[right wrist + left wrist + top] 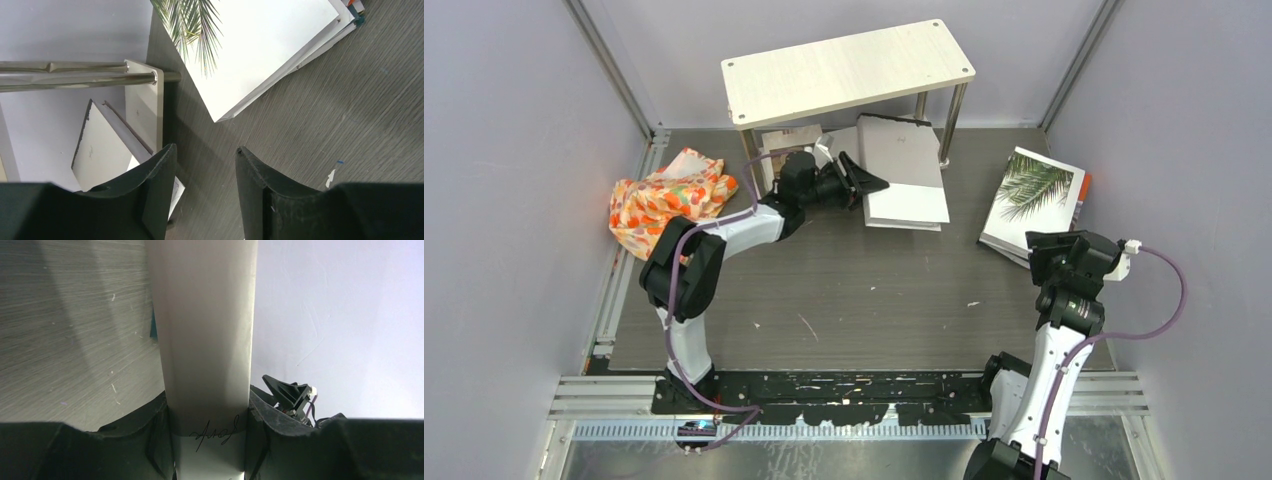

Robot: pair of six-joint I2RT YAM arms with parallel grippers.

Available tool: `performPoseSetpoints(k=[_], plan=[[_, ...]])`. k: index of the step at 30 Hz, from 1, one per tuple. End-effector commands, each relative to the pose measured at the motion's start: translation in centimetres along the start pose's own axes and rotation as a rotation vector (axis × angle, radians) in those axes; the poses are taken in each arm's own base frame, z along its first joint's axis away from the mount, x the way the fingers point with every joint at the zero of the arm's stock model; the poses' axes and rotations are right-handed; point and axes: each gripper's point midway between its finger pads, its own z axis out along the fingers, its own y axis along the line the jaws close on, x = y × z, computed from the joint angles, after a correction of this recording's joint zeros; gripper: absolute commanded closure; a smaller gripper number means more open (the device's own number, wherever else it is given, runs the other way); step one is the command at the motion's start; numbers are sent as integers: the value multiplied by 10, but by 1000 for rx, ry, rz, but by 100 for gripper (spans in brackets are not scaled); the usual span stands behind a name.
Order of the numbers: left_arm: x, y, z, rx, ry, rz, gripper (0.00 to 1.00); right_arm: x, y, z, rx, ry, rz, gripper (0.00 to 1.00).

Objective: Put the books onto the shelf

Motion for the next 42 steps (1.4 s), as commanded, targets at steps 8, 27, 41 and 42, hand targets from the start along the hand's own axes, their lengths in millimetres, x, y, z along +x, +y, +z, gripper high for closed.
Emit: performPoseSetpoints(k=[8, 27, 41, 42], plan=[[-51, -30, -9, 61, -119, 62, 55, -25, 43, 9, -95, -51, -21, 48], [-117, -13, 36, 86, -182, 31, 55, -50, 60, 54, -57, -67, -46, 48], [-128, 13, 63, 94, -228, 15, 54, -52, 67, 85, -80, -55, -72, 48], [-128, 15, 65, 94, -231, 14, 53, -51, 68, 87, -81, -52, -79, 48]])
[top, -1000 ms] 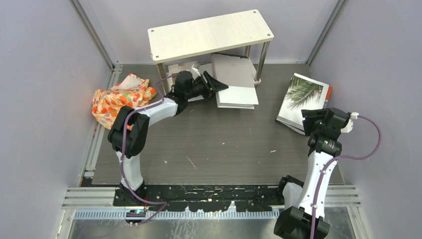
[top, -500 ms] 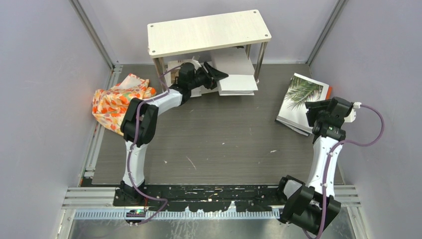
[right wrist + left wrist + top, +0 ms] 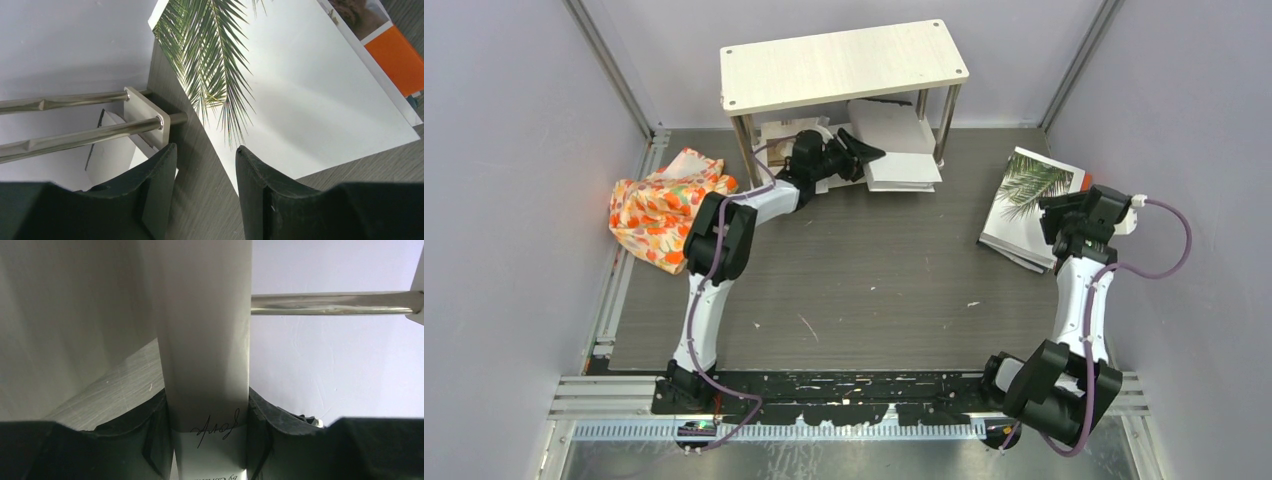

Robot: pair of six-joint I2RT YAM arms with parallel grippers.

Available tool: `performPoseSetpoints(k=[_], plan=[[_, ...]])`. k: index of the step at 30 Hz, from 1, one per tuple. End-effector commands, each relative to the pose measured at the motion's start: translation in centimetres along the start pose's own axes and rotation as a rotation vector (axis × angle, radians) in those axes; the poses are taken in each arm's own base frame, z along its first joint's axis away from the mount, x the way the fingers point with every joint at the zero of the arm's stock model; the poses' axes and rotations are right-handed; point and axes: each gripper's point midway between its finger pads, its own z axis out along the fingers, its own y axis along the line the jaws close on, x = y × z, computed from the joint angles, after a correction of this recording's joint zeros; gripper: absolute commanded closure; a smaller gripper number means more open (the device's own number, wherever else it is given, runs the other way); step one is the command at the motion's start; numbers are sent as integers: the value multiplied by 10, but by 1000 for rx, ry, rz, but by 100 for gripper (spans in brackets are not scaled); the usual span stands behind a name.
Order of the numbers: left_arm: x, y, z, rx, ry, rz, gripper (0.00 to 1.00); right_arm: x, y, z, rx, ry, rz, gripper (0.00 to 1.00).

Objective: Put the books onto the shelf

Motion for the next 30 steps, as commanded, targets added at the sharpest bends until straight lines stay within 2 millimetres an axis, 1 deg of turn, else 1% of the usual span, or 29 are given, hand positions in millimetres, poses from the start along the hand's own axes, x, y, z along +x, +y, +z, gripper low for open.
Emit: performPoseSetpoints(k=[1, 5, 13, 16, 21, 23, 26, 30], plan=[[-22, -43, 6, 139, -80, 66, 52, -18, 35, 1, -106, -60, -62, 48], [-22, -38, 13, 133, -90, 67, 48, -17, 38, 7, -114, -54, -77, 48], [-22, -32, 25, 94, -111, 71, 29, -14, 36, 13, -116, -37, -98, 47], [-22, -34, 24, 85, -125, 72, 24, -13, 36, 14, -118, -33, -105, 47], [-17, -35, 18, 50, -131, 86, 21, -12, 40, 12, -132, -25, -115, 47], [-15, -31, 16, 33, -131, 85, 20, -10, 45, 11, -147, -12, -116, 47], [-12, -29, 13, 23, -128, 83, 20, 4, 57, 7, -174, 16, -170, 45], [-12, -32, 11, 15, -124, 97, 20, 39, 78, 5, -201, 84, -282, 44]])
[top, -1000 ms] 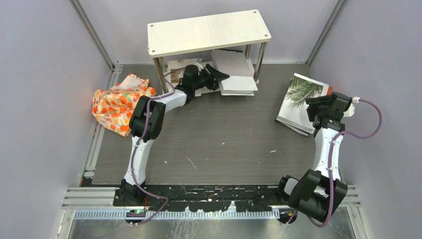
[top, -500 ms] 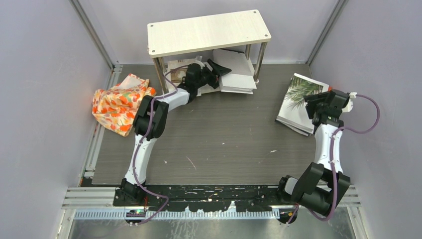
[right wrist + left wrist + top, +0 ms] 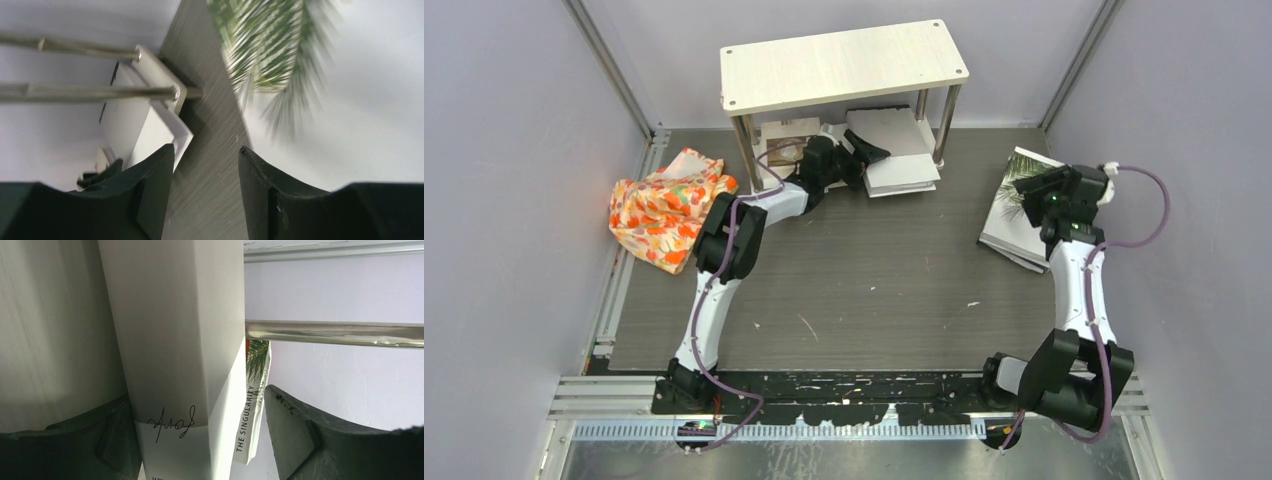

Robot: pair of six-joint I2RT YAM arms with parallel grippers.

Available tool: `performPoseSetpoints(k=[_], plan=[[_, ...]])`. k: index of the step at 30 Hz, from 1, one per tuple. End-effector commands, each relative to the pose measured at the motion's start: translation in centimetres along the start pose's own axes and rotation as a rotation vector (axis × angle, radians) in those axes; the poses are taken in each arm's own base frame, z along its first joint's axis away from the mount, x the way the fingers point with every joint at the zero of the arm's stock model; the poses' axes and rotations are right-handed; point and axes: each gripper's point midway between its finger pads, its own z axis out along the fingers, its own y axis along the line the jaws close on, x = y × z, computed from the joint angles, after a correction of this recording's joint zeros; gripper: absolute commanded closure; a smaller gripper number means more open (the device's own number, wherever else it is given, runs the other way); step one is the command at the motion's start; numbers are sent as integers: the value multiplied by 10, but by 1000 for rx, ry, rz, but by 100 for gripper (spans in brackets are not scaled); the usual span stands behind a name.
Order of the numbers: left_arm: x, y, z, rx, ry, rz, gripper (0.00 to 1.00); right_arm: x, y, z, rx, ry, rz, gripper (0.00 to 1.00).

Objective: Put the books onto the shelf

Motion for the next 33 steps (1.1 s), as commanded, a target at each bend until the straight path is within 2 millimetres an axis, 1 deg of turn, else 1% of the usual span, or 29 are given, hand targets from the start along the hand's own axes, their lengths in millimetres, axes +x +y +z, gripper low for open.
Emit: performPoseSetpoints(k=[1, 2, 4, 5, 7, 8, 10, 17, 20, 24, 28, 33], plan=[[-13, -66, -19, 108, -41, 78, 20, 18, 57, -4, -115, 31, -159, 44], [-12, -66, -19, 105, -39, 79, 19, 27, 62, -2, -119, 50, -183, 45], [-12, -66, -20, 103, -37, 79, 19, 51, 78, 0, -136, 100, -237, 47], [-12, -66, -20, 102, -36, 78, 19, 60, 87, 1, -146, 116, -262, 49], [-13, -67, -21, 103, -36, 80, 19, 80, 98, 5, -158, 158, -308, 57], [-13, -67, -21, 102, -34, 80, 19, 89, 100, 10, -153, 177, -328, 61], [-14, -68, -21, 103, -28, 80, 19, 113, 109, 13, -168, 221, -369, 68], [-18, -66, -16, 96, -7, 78, 19, 175, 123, 33, -185, 313, -499, 85], [-19, -64, -15, 92, -2, 81, 19, 189, 123, 46, -176, 300, -526, 90], [-21, -63, -14, 86, 6, 84, 19, 204, 125, 60, -186, 290, -573, 97], [-20, -61, -12, 81, 21, 93, 19, 217, 127, 72, -204, 295, -594, 98], [-17, -57, -10, 79, 46, 95, 19, 233, 133, 83, -236, 313, -599, 98]])
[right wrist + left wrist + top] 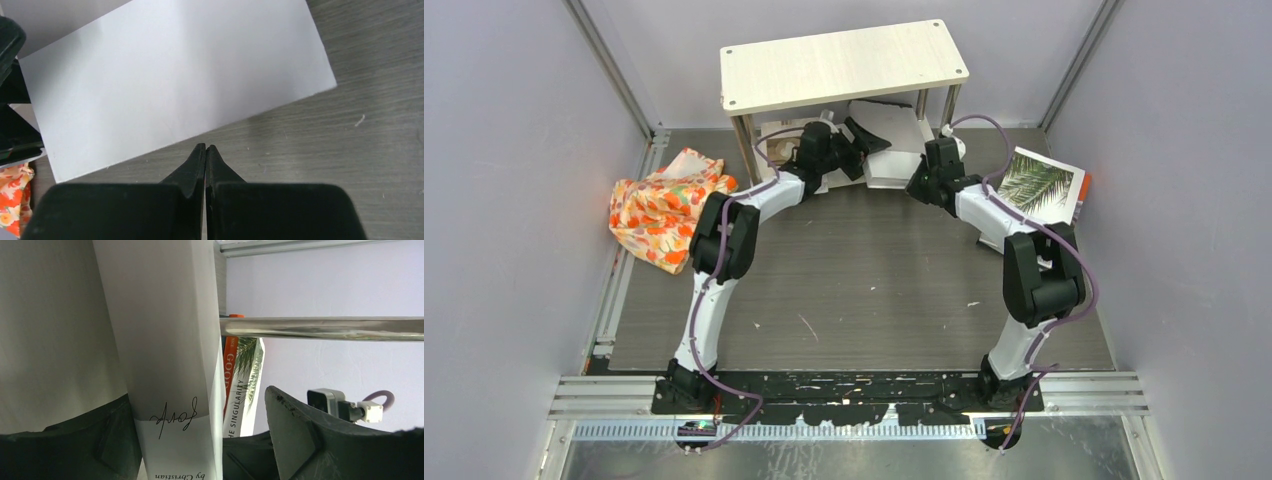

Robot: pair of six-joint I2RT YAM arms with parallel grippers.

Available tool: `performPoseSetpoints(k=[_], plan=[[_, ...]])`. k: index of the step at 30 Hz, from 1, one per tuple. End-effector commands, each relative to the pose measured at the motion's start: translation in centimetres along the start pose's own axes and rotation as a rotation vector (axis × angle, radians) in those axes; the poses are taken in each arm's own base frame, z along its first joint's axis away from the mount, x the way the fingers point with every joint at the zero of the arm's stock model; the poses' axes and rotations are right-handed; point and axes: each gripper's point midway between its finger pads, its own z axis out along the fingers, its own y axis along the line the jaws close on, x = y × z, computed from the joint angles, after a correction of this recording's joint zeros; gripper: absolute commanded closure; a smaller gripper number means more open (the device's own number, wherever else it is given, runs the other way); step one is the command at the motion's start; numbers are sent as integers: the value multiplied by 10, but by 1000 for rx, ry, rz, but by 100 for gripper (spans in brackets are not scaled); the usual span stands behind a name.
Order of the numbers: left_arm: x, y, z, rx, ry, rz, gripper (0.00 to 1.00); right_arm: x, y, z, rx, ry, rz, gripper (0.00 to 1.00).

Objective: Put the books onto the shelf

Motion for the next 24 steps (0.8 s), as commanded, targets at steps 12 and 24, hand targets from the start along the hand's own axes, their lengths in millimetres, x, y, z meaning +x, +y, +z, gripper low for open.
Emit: performPoseSetpoints(k=[12, 24], plan=[[1, -16, -1, 23, 60, 59, 19, -36, 51, 20, -138, -121, -21, 98], [14, 2, -24, -82, 93, 90, 18, -29, 46, 27, -139, -111, -11, 99]])
